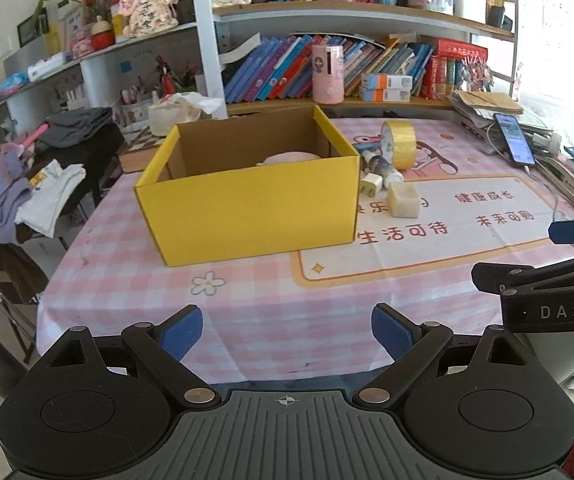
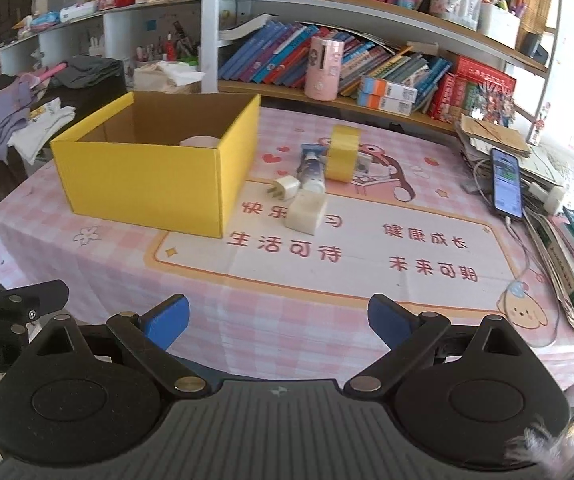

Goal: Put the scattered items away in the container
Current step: 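Move both grippers toward the yellow tape roll and white cube block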

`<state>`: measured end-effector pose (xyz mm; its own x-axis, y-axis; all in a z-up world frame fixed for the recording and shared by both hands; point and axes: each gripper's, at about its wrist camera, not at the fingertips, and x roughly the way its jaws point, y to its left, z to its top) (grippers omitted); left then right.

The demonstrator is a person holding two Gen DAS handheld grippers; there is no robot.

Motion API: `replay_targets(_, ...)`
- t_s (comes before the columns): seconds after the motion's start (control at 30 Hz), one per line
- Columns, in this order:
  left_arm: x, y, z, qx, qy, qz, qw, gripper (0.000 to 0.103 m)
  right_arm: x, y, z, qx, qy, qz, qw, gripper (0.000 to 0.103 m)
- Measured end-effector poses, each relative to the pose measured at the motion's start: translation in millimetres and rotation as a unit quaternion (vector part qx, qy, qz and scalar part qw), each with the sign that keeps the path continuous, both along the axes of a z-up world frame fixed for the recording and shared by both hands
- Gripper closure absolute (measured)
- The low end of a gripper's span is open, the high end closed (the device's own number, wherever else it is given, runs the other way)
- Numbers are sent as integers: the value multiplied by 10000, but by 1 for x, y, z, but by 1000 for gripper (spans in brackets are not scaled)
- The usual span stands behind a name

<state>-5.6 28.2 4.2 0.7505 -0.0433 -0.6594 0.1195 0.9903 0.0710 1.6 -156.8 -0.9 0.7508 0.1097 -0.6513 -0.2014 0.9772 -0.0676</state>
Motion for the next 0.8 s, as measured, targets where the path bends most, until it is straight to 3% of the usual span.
replay_targets(0.8,39,-66,-16,-82,391,-705,9967,9,25,-64,-9,-85,242,-660,9975,6)
